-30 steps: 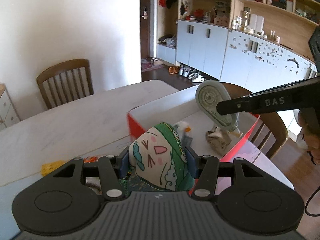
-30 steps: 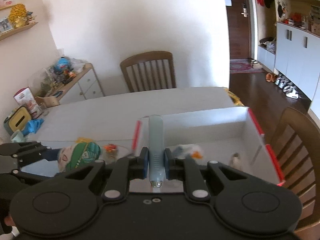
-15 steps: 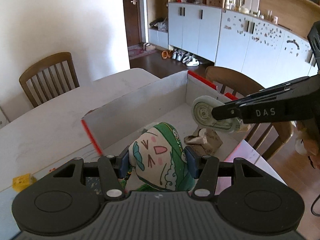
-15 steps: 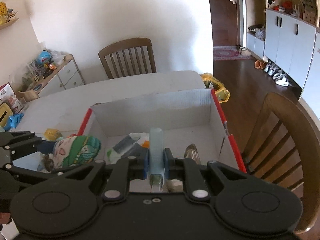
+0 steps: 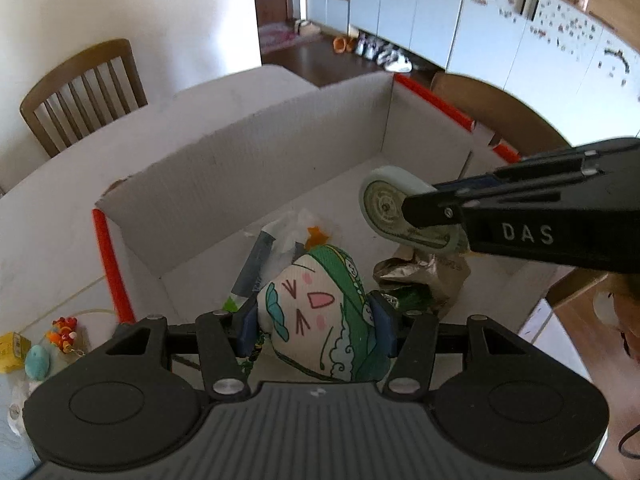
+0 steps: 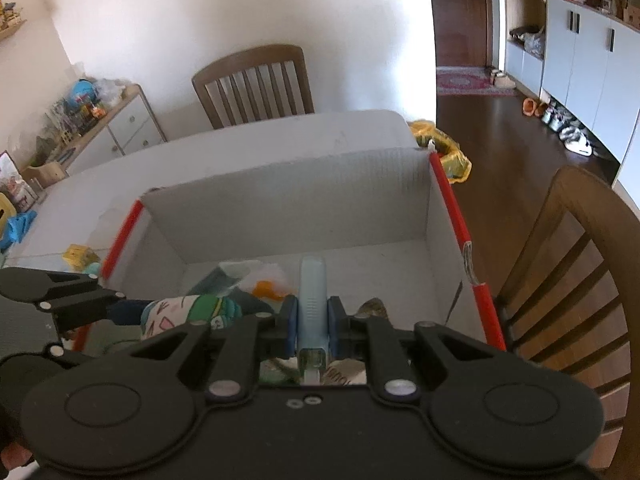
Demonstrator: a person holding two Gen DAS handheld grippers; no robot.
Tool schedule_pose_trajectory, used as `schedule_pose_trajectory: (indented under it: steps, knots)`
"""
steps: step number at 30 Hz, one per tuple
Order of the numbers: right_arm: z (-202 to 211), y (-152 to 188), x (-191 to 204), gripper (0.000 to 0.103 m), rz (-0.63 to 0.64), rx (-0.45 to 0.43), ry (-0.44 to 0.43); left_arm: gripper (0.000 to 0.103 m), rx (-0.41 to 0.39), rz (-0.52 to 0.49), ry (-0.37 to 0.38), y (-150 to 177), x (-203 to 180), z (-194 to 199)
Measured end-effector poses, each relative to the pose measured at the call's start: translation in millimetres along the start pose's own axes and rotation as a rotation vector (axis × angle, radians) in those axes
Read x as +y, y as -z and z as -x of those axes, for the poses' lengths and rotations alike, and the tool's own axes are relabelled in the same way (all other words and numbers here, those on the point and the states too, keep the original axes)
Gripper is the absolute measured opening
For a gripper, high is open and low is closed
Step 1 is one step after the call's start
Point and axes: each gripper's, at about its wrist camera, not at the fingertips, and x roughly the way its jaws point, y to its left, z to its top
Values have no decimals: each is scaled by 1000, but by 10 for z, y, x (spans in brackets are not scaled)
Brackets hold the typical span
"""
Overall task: Organize objects
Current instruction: 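Carry the plush toy and tape dispenser into the red shoebox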
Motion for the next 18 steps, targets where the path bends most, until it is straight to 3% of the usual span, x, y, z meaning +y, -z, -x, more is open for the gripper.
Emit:
schedule_pose_trajectory:
  steps: [10, 18]
  knots:
    - [-248, -138, -11, 14, 50, 52, 12, 56, 124, -42, -31, -22, -17, -278]
    - [-367, -157, -11, 17, 60, 103, 23, 58, 156, -49, -38, -41, -55, -335]
